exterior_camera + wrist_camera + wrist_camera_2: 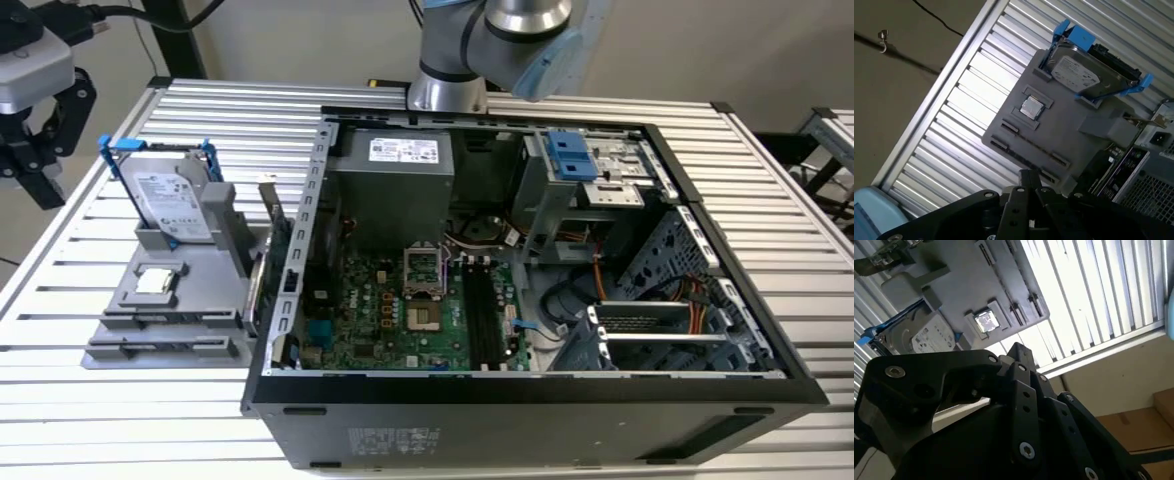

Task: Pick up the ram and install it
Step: 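Pick up the ram and move it above insertion slot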

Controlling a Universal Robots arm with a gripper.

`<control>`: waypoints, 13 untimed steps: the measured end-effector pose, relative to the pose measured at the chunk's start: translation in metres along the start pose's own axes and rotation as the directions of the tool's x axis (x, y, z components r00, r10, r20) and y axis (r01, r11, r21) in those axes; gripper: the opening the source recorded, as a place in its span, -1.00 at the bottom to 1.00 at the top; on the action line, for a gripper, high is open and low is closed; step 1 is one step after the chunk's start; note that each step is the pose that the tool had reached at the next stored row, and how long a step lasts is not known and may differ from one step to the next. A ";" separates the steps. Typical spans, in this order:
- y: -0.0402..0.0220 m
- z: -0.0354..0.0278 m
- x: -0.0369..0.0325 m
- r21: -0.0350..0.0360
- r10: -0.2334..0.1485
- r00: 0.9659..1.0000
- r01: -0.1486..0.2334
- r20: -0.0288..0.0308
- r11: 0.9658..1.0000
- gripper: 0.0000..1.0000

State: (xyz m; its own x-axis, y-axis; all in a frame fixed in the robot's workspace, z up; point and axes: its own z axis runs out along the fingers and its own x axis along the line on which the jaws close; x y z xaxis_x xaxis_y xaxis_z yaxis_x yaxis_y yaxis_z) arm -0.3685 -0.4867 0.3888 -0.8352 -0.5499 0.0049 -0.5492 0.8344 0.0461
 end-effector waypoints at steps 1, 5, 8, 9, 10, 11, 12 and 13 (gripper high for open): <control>0.0001 -0.0001 0.0000 0.002 -0.011 1.000 0.011 0.003 1.000 -1.00; 0.0002 0.0002 -0.0002 0.010 -0.050 0.999 0.050 0.013 0.999 -1.00; 0.0004 0.0001 -0.0003 0.014 -0.077 0.997 0.077 0.016 0.997 -1.00; 0.0006 0.0002 -0.0004 0.016 -0.084 0.996 0.084 0.018 0.996 -1.00; 0.0008 0.0002 -0.0004 0.018 -0.092 0.996 0.091 0.019 0.996 -1.00; 0.0009 0.0002 -0.0005 0.019 -0.099 0.995 0.099 0.020 0.995 -1.00; 0.0010 0.0001 -0.0006 0.020 -0.106 0.994 0.106 0.020 0.994 -1.00; 0.0011 0.0001 -0.0007 0.021 -0.113 0.993 0.112 0.020 0.993 -1.00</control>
State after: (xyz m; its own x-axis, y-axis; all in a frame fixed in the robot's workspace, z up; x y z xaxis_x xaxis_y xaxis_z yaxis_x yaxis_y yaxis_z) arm -0.3685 -0.4854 0.3888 -0.7683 -0.6398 -0.0200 -0.6401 0.7678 0.0254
